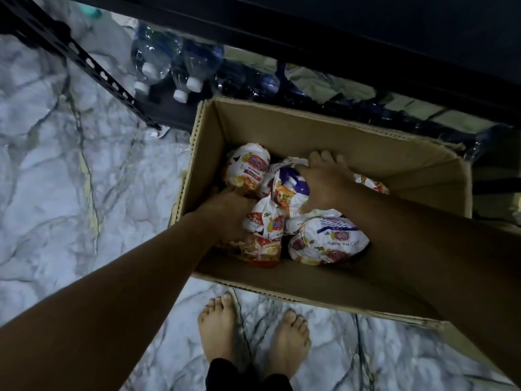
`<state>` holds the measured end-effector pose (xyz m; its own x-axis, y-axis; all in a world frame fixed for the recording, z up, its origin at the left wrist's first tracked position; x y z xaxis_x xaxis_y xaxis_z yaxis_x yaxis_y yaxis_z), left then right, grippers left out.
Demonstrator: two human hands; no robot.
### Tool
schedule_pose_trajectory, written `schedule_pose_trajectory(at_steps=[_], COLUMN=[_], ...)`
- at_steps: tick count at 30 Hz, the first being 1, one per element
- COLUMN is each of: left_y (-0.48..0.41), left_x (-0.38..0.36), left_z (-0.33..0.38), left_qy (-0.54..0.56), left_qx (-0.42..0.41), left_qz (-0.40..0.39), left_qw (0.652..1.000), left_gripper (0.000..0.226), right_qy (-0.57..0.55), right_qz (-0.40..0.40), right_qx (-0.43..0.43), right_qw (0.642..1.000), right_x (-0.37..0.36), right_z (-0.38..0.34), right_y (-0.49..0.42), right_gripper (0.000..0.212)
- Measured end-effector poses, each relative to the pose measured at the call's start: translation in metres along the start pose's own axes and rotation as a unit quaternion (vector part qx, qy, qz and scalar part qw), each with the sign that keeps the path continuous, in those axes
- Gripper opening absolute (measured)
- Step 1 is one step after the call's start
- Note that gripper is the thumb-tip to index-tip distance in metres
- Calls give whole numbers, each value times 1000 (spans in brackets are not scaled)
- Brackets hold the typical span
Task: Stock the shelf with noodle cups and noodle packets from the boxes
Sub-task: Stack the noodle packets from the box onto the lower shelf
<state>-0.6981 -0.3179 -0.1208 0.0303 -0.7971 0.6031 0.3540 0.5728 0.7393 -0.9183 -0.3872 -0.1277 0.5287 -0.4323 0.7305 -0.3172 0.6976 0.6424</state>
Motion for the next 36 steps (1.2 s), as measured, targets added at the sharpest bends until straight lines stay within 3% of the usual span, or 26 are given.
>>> schedule_pose_trajectory(at_steps=[2, 4, 5, 7, 9, 10, 12, 14, 15, 16, 17, 19, 21, 23, 25, 27, 29, 32, 34, 36], left_y=[4, 18, 21, -2, -41, -34, -13, 11, 17, 20, 41, 40, 26, 13, 6, 6, 6, 7, 7, 7], left_x=[13, 2, -23, -149, -312, -331, -252, -82, -2, 41, 40, 24, 1, -5, -9, -21, -22, -14, -8, -1], left_z=[19, 38, 38, 77, 113, 130, 98, 35, 27, 32, 24, 42, 46, 42, 39, 42, 38, 34, 30, 23], left_qy=[12, 120, 114, -52, -80, -103, -130, -89, -43, 29, 19, 39, 41, 19, 23, 42, 67, 77, 123, 219], left_qx=[-4, 13, -38, -156, -208, -230, -241, -193, -129, -13, 39, 49, 67, 95, 100, 93, 85, 67, 61, 74], left_qz=[-8, -67, -102, -142, -145, -125, -89, 46, 89, 136, 181, 170, 141, 127, 110, 78, 63, 100, 122, 123], left_qw=[1000, 990, 988, 976, 964, 960, 958, 976, 987, 990, 983, 983, 987, 987, 989, 992, 992, 990, 983, 965], left_gripper=[86, 73, 66, 54, 47, 45, 46, 68, 84, 91, 90, 88, 94, 104, 115, 129, 135, 118, 107, 108], right_qy=[-6, -13, -13, -6, 17, 30, 44, 29, -2, -53, -116, -253, -340, -381, -358, -323, -298, -320, -421, -547], right_qz=[16, 37, 49, 76, 119, 137, 159, 148, 126, 102, 81, 64, 101, 113, 98, 68, 54, 83, 93, 71], right_qx=[2, 16, 29, 57, 94, 112, 115, 104, 109, 111, 106, 54, -38, -121, -183, -226, -246, -236, -197, -159], right_qw=[1000, 999, 998, 995, 988, 984, 980, 983, 986, 987, 984, 964, 934, 910, 911, 917, 921, 914, 881, 819], right_x=[-1, -5, -7, -11, -18, -23, -34, -46, -52, -58, -62, -64, -64, -64, -61, -59, -59, -68, -74, -76], right_z=[1, 0, -1, -1, 2, 4, 10, 14, 16, 17, 18, 15, 5, -7, -18, -26, -31, -22, -5, 12], right_y=[8, 21, 29, 49, 74, 87, 112, 130, 134, 138, 140, 143, 138, 128, 116, 106, 99, 94, 96, 100], right_gripper=[113, 109, 106, 98, 90, 86, 83, 84, 86, 85, 81, 62, 49, 66, 91, 102, 103, 96, 93, 93])
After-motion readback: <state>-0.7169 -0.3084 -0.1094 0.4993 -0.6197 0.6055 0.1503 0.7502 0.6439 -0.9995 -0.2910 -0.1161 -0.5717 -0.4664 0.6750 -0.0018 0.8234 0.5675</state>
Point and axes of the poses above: each hand's wrist, its own y-axis away from the middle knuckle, its own x-axis out of the back of the hand, z = x × y, the point moved 2 cm from there along -y, towards the middle knuckle, and after that the axes turned 8 degrees about y, right-handed, at the moved point
